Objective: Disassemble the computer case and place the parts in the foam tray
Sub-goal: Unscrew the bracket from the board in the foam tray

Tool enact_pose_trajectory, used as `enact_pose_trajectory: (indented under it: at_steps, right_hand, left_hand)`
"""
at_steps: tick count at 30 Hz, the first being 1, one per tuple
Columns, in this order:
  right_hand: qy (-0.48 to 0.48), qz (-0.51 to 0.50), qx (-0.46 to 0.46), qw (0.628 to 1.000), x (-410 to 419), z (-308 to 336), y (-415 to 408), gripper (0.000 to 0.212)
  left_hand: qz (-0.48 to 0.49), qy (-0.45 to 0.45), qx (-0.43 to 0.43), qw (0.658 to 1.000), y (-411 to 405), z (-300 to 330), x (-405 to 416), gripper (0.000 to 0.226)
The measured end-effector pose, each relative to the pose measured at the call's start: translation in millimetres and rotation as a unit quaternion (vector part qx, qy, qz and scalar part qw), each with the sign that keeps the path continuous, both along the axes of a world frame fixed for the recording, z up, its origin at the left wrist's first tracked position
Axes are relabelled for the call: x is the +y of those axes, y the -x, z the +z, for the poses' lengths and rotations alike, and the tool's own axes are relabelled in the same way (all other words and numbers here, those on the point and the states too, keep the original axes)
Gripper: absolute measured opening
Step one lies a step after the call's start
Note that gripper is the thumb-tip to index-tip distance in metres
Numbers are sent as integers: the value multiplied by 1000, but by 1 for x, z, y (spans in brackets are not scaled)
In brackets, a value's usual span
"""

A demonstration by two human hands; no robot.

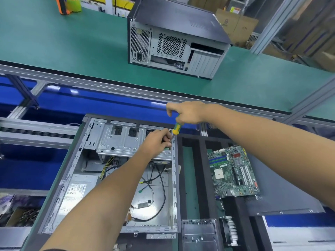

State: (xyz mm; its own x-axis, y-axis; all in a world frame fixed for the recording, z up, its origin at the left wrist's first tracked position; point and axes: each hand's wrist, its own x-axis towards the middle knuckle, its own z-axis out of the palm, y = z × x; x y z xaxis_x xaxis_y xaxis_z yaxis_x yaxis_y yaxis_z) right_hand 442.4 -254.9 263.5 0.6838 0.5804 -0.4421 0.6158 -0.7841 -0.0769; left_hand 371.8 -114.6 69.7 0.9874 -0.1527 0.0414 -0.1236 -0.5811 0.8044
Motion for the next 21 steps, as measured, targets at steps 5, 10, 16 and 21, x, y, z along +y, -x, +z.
enact_pose_trajectory:
  at_steps: [5, 10, 16, 21]
  right_hand:
    - [-102, 0, 41, 994, -10, -9, 0, 40]
    - [-116, 78, -20, 990, -6, -16, 15, 16]
    - [47, 77, -198, 976, -4, -8, 16, 18]
    - [-29, -15, -65, 997, -6, -7, 13, 6]
  left_hand:
    - [0, 6, -2, 1000, 0, 3, -1, 28]
    - [-1, 0, 2, 1000, 0, 5, -1, 30]
    - [-2, -7, 1, 1000, 1, 3, -1, 27]
    - [-4, -7, 1, 1000, 1, 4, -1, 26]
